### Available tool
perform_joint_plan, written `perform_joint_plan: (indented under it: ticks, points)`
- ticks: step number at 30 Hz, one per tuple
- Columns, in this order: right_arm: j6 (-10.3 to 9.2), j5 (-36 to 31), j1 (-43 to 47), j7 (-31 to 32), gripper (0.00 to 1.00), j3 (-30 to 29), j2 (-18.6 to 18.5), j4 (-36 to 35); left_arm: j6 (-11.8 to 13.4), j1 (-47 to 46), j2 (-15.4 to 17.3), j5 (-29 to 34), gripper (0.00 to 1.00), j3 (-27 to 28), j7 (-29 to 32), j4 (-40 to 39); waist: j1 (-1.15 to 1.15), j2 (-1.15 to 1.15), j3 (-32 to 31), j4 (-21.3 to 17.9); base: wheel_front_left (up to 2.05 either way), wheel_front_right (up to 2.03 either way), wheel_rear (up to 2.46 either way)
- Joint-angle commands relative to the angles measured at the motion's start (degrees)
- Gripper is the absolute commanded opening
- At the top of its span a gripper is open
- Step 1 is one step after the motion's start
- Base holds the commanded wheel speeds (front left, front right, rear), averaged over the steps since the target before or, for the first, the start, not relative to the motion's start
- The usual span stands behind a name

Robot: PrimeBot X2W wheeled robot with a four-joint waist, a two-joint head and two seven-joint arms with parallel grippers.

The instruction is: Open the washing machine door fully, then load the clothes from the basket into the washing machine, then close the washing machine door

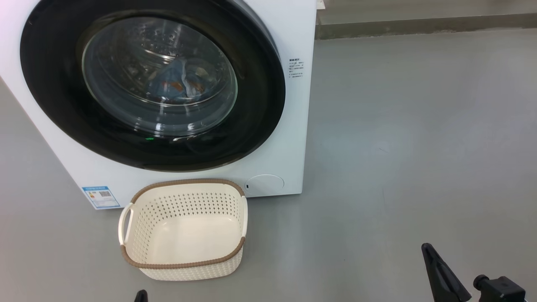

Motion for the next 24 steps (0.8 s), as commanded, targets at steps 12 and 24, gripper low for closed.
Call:
perform_joint_plan:
  ticks: [12,24]
  points:
    - [-0.06,10.0,-2.5,2.0,0.0,-0.2,-0.3,-0.2,-0.7,-2.6,0.6,-8.5,0.0,1.6,2.4,-0.8,0.0,0.0,0.3,-0.1,0.0,0.0,0.0]
    - [-0.09,17.4,-3.6,3.6,0.0,-0.5,-0.1,0.7,-1.2,-4.0,0.7,-15.0,0.0,2.6,4.2,-0.5,0.0,0.0,0.5,-0.1,0.0,0.0,0.0]
